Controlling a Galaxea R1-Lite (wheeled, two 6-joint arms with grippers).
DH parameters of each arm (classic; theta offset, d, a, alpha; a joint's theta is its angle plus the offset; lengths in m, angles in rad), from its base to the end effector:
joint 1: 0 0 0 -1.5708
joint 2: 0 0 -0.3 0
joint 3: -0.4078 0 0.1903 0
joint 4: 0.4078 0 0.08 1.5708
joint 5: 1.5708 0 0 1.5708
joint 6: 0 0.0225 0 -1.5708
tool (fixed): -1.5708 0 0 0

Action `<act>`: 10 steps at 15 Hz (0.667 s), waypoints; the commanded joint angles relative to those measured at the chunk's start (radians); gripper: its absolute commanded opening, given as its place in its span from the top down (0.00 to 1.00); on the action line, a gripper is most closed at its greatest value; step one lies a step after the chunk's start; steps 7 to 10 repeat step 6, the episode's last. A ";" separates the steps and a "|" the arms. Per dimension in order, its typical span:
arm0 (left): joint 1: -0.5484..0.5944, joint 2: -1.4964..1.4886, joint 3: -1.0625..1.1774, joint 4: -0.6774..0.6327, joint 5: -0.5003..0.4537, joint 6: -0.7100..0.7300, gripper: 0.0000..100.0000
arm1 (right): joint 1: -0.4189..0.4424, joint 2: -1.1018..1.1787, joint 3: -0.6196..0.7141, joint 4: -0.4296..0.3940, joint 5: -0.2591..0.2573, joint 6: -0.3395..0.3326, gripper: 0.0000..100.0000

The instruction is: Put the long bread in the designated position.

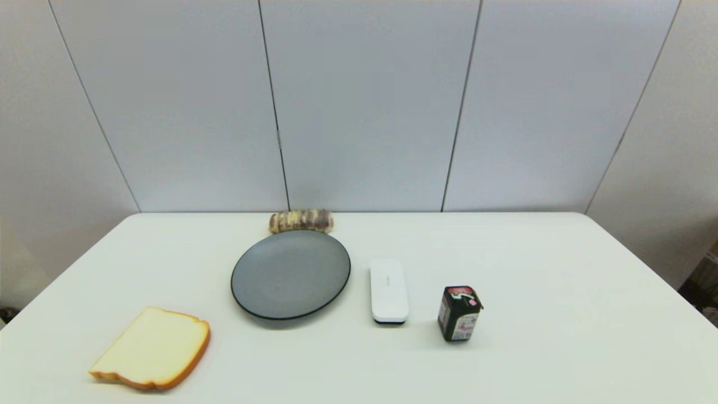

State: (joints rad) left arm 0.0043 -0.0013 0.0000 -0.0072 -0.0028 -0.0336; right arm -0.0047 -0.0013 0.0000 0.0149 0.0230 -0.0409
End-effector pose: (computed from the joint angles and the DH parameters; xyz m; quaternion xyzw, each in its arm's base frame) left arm -0.0229 -0.0002 0.0762 -0.0168 -0.0043 0.0007 0.9998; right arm -0.0229 0.0006 0.0739 -0.0204 0.0066 0.0093 0.9997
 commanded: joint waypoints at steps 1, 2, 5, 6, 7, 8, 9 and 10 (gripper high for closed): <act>0.000 0.000 0.000 0.000 0.000 0.000 0.00 | 0.000 0.001 0.000 -0.001 0.000 0.010 0.00; 0.000 0.000 0.000 0.000 0.000 0.000 0.00 | 0.000 0.001 0.000 -0.001 0.000 0.015 0.00; 0.000 0.000 0.000 0.000 0.000 0.000 0.00 | 0.000 0.001 -0.002 -0.001 0.000 0.013 0.00; 0.000 0.000 0.000 0.000 0.000 -0.002 0.00 | 0.000 0.001 0.000 -0.001 0.000 0.013 0.00; 0.000 0.000 0.000 0.000 0.000 -0.002 0.00 | 0.000 0.001 0.000 -0.001 0.000 0.013 0.00; 0.000 0.000 0.000 0.000 0.000 -0.002 0.00 | 0.000 0.001 0.000 -0.001 0.000 0.013 0.00; 0.000 0.000 0.000 0.000 0.000 -0.002 0.00 | 0.000 0.001 0.000 -0.001 0.000 0.013 0.00; 0.000 0.000 0.000 0.000 0.000 -0.002 0.00 | 0.000 0.001 0.000 -0.001 0.000 0.013 0.00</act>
